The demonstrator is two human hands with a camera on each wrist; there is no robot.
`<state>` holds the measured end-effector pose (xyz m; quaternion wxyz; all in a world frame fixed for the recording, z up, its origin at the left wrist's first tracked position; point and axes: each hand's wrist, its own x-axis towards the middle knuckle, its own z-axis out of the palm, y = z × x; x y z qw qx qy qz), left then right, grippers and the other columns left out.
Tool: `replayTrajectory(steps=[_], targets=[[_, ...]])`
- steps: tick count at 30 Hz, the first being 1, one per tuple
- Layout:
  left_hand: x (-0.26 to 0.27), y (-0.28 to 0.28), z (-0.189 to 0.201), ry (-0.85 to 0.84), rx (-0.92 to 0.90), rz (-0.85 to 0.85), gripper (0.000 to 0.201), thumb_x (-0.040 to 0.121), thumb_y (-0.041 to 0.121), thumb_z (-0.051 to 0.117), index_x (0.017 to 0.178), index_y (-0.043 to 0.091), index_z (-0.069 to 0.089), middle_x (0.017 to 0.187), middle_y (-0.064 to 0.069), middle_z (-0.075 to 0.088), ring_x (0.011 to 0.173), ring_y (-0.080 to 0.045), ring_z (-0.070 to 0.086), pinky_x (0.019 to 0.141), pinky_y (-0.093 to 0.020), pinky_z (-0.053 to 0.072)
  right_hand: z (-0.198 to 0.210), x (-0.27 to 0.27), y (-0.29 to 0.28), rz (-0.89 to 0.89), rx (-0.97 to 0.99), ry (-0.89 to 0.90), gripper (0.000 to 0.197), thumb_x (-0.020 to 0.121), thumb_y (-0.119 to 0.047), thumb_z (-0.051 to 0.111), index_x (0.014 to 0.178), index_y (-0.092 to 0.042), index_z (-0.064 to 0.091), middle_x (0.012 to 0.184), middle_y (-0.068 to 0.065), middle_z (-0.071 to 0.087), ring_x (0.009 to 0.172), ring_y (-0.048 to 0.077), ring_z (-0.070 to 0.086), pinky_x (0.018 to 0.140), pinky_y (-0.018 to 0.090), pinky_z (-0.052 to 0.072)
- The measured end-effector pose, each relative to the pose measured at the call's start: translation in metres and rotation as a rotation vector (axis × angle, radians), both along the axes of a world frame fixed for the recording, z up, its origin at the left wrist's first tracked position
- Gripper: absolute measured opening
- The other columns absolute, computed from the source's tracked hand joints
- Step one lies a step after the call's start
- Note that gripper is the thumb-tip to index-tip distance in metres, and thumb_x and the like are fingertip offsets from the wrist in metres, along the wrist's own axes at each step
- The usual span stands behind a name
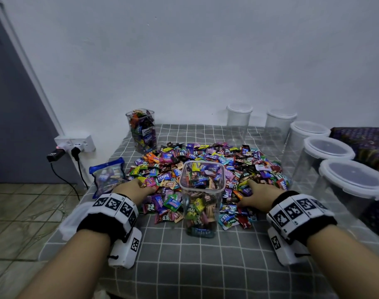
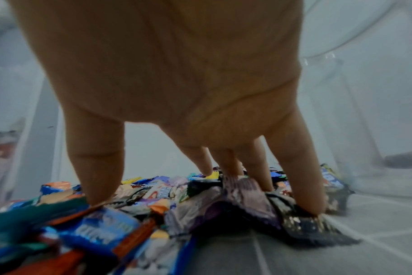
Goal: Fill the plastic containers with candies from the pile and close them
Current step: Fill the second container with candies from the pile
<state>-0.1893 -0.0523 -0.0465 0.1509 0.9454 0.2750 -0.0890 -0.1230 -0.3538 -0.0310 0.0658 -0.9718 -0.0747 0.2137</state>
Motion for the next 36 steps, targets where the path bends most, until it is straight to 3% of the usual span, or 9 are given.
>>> replayTrajectory(steps=[4, 9, 12, 17, 20, 22, 25, 30, 36], targets=[[-0.002, -0.002, 0.000, -0.020, 0.004, 0.007, 0.063, 0.089, 0.058, 0.047, 0.133, 0.013, 0.044, 0.137, -0.009, 0.050, 0.123, -0.026, 0.049, 0.095, -0.030, 0.039, 0.001, -0.004, 0.006, 0.067, 0.017, 0.013, 0.089, 0.084, -0.054, 0.057, 0.150, -0.017, 0.011, 0.146, 0.009, 0.038, 0.127, 0.026, 0.044, 0.100, 0.034, 0.042], [-0.001, 0.004, -0.002, 0.014, 0.022, 0.019, 0.058, 0.088, 0.059, 0.047, 0.120, 0.011, 0.054, 0.125, -0.011, 0.058, 0.113, -0.025, 0.054, 0.088, -0.028, 0.041, 0.001, -0.010, 0.012, 0.168, -0.009, 0.022, 0.098, 0.080, -0.062, 0.056, 0.151, -0.021, 0.003, 0.152, 0.008, 0.027, 0.134, 0.027, 0.036, 0.106, 0.039, 0.038], [0.002, 0.001, -0.002, 0.056, 0.017, 0.005, 0.059, 0.087, 0.061, 0.046, 0.119, 0.012, 0.055, 0.124, -0.010, 0.059, 0.113, -0.024, 0.055, 0.088, -0.028, 0.042, -0.001, -0.015, 0.017, 0.237, -0.059, 0.005, 0.099, 0.079, -0.070, 0.052, 0.151, -0.024, 0.001, 0.155, 0.008, 0.020, 0.137, 0.029, 0.031, 0.108, 0.040, 0.035], [0.004, -0.008, 0.000, 0.070, -0.103, -0.110, 0.077, 0.082, 0.055, 0.060, 0.144, 0.020, 0.032, 0.148, -0.005, 0.037, 0.132, -0.024, 0.040, 0.102, -0.029, 0.035, -0.007, -0.019, 0.024, 0.329, -0.124, -0.062, 0.101, 0.074, -0.072, 0.055, 0.151, -0.027, 0.006, 0.149, 0.007, 0.029, 0.130, 0.029, 0.041, 0.101, 0.040, 0.042], [0.009, -0.015, -0.003, 0.151, -0.187, -0.253, 0.103, 0.064, 0.059, 0.074, 0.148, 0.032, 0.020, 0.152, -0.004, 0.030, 0.133, -0.026, 0.038, 0.107, -0.034, 0.035, -0.007, -0.019, 0.026, 0.346, -0.137, -0.080, 0.095, 0.077, -0.065, 0.060, 0.150, -0.028, 0.013, 0.142, 0.008, 0.037, 0.125, 0.029, 0.044, 0.098, 0.038, 0.044], [0.012, -0.022, -0.004, 0.234, -0.105, -0.313, 0.109, 0.059, 0.061, 0.075, 0.148, 0.039, 0.015, 0.154, -0.011, 0.022, 0.134, -0.032, 0.034, 0.108, -0.041, 0.036, -0.006, -0.018, 0.027, 0.359, -0.147, -0.095, 0.088, 0.079, -0.060, 0.061, 0.149, -0.028, 0.018, 0.136, 0.009, 0.041, 0.122, 0.029, 0.046, 0.095, 0.036, 0.045], [0.016, -0.033, -0.004, 0.259, 0.086, -0.367, 0.096, 0.070, 0.053, 0.073, 0.148, 0.035, 0.020, 0.155, -0.013, 0.015, 0.137, -0.033, 0.030, 0.108, -0.043, 0.035, -0.003, -0.017, 0.028, 0.394, -0.183, -0.131, 0.075, 0.085, -0.053, 0.059, 0.146, -0.026, 0.026, 0.130, 0.009, 0.047, 0.119, 0.027, 0.049, 0.089, 0.034, 0.045], [0.016, -0.046, -0.001, 0.150, 0.194, -0.444, 0.060, 0.081, 0.040, 0.069, 0.134, 0.023, 0.046, 0.130, -0.005, 0.053, 0.117, -0.025, 0.051, 0.095, -0.037, 0.046, -0.001, -0.015, 0.030, 0.434, -0.168, -0.193, 0.053, 0.089, -0.040, 0.059, 0.137, -0.025, 0.043, 0.123, 0.006, 0.056, 0.114, 0.023, 0.053, 0.089, 0.033, 0.046], [0.011, -0.054, 0.003, 0.061, 0.265, -0.445, 0.019, 0.087, 0.031, 0.061, 0.103, 0.021, 0.064, 0.106, -0.005, 0.066, 0.098, -0.024, 0.059, 0.083, -0.033, 0.050, -0.003, -0.012, 0.031, 0.438, -0.148, -0.242, 0.036, 0.092, -0.024, 0.054, 0.128, -0.023, 0.055, 0.121, 0.005, 0.059, 0.113, 0.024, 0.055, 0.089, 0.032, 0.047]])
